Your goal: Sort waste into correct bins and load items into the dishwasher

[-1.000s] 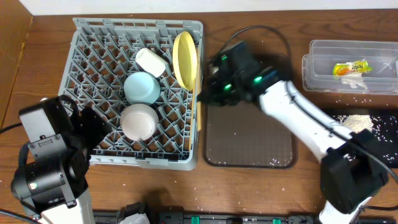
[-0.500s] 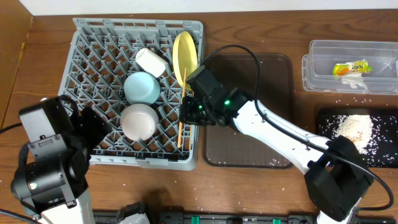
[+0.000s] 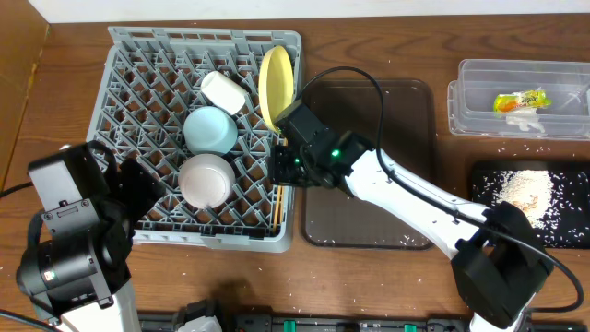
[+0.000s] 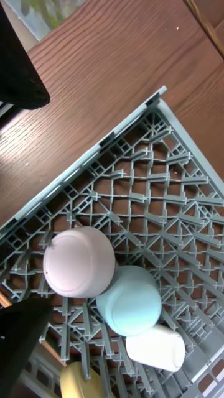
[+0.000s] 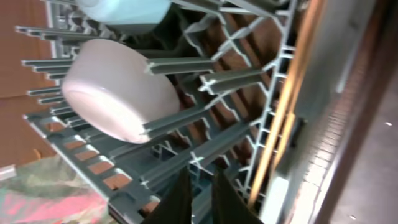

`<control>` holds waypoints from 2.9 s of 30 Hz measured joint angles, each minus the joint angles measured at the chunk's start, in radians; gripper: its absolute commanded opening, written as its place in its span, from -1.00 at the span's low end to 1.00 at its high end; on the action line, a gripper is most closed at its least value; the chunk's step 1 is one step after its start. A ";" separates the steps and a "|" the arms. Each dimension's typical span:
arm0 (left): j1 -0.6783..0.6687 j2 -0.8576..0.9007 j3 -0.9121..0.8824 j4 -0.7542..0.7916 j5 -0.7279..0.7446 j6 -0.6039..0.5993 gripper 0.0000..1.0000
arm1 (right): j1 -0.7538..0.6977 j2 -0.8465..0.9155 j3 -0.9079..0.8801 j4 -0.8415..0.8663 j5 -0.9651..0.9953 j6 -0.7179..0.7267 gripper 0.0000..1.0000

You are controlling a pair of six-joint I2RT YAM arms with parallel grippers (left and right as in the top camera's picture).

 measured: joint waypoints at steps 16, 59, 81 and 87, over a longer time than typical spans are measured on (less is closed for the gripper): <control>0.000 0.000 0.000 0.000 0.000 0.000 0.96 | -0.181 -0.584 -0.004 -0.568 0.397 -0.218 -0.11; 0.000 0.000 0.000 0.000 0.000 0.000 0.96 | -0.047 -0.953 -0.734 -0.233 0.662 -0.241 0.99; 0.000 0.000 0.000 0.000 0.000 0.000 0.95 | -0.689 -1.812 -1.459 0.453 0.215 -0.593 0.99; 0.000 0.000 0.000 0.000 0.000 0.000 0.96 | -0.788 -1.878 -1.460 0.456 0.179 -0.671 0.99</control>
